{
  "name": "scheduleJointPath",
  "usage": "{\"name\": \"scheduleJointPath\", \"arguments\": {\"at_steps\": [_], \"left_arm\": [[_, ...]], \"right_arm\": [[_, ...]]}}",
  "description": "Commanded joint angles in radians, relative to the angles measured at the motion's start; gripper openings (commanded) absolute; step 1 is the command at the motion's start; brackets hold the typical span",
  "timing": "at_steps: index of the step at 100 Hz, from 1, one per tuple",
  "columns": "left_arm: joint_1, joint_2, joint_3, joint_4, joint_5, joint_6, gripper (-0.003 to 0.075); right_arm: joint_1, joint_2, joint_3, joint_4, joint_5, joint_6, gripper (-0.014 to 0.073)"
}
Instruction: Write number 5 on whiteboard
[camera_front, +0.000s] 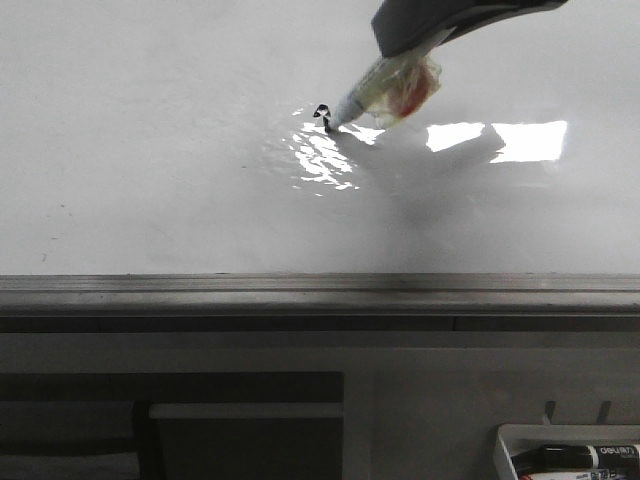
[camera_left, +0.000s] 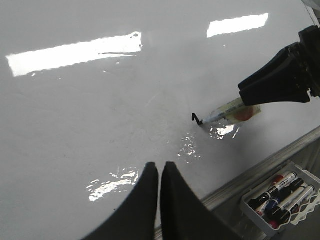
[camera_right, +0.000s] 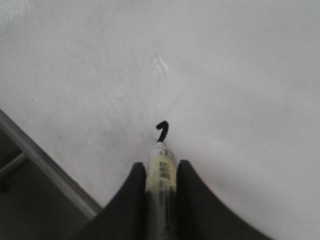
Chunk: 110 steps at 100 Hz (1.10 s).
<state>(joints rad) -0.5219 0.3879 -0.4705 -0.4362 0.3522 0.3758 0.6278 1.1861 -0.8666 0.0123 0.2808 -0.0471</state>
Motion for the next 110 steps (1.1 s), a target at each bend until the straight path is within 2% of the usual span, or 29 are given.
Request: {"name": "scheduleJointPath", "arguments": {"at_steps": [1, 28, 50, 75, 110], "left_arm": [[0.002, 0.013, -0.027, -0.020, -0.074, -0.009, -0.0020], [0.002, 0.013, -0.027, -0.020, -0.074, -0.009, -0.0020], [0.002, 0.013, -0.027, -0.020, -0.072, -0.009, -0.0020], [0.002, 0.013, -0.027, -0.020, -0.072, -0.009, -0.0020], [0.002, 0.013, -0.027, -0.020, -0.072, -0.009, -0.0020]], "right_arm": [[0.011, -0.001, -0.025, -0.012, 0.008, -0.004, -0.0040], [0.000, 0.009, -0.025, -0.012, 0.014, 0.000, -0.0040], [-0.072, 0.003, -0.025, -0.012, 0.095, 0.039, -0.0040], [-0.079, -0.031, -0.025, -0.007, 0.162, 0.047, -0.0040], [0.018, 0.051, -0.025, 0.002, 0.123, 0.093, -0.0040]]}}
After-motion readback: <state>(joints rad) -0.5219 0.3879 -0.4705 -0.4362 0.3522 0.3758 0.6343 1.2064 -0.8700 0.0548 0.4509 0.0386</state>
